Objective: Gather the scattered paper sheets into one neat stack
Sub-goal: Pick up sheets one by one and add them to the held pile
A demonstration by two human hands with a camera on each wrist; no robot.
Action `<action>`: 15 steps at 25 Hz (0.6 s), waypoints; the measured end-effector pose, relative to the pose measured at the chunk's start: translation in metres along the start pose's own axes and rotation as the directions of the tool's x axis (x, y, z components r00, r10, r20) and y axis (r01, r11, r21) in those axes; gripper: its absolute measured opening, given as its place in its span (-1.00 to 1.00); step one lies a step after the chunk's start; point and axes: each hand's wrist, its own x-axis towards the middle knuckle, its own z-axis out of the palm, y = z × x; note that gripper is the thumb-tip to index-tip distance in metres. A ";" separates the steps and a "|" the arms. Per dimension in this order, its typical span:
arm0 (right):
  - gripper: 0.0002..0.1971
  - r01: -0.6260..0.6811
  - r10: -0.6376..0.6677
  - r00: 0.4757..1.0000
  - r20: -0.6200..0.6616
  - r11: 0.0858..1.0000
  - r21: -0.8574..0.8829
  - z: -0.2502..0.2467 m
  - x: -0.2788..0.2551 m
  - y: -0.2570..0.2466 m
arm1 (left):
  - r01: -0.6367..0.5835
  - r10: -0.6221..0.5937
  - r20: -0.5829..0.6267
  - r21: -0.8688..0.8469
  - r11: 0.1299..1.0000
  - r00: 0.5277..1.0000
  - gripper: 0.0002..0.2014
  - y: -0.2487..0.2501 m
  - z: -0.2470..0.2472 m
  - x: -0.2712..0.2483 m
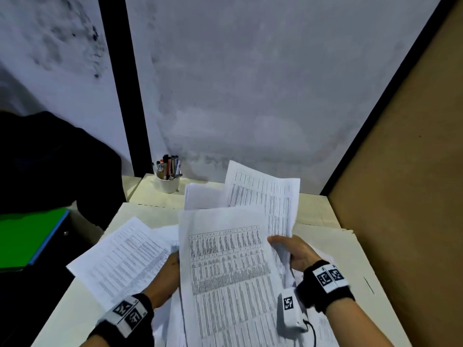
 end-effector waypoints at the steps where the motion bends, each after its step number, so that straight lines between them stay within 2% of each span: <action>1: -0.89 0.016 -0.018 0.999 0.033 0.999 0.044 0.003 -0.001 0.004 | -0.010 0.010 0.007 -0.025 1.000 1.000 -0.62 0.002 0.000 -0.003; 3: -0.86 0.068 -0.072 0.996 0.055 0.996 0.058 0.009 -0.005 0.007 | -0.001 0.000 -0.005 -0.130 0.991 1.000 -0.29 0.004 -0.002 -0.004; 4: -0.82 0.093 -0.095 0.995 0.042 0.994 0.052 0.011 -0.008 0.008 | 0.031 -0.038 -0.029 -0.220 0.975 0.999 -0.21 0.005 -0.002 -0.005; 6: -0.78 0.138 -0.137 0.990 -0.013 0.989 0.047 0.011 -0.010 0.011 | 0.061 -0.079 -0.024 -0.427 0.902 0.997 -0.21 0.006 -0.002 -0.007; 7: -0.77 0.157 -0.155 0.987 -0.041 0.986 0.052 0.010 -0.011 0.014 | 0.060 -0.082 -0.025 -0.488 0.871 0.996 -0.20 0.005 -0.002 -0.007; 8: -0.76 0.173 -0.170 0.984 -0.062 0.984 0.053 0.009 -0.012 0.017 | 0.059 -0.081 -0.026 -0.474 0.879 0.996 -0.18 0.002 0.000 -0.007; 11: -0.80 0.284 -0.282 0.959 -0.035 0.957 0.060 0.009 -0.022 0.021 | -0.030 0.012 -0.087 -0.210 0.977 0.996 -0.35 -0.006 0.011 -0.006; 15: -0.73 0.469 -0.474 0.879 0.057 0.879 0.081 0.014 -0.038 0.005 | -0.161 0.140 -0.222 -0.081 0.984 0.965 -0.82 0.025 0.019 0.000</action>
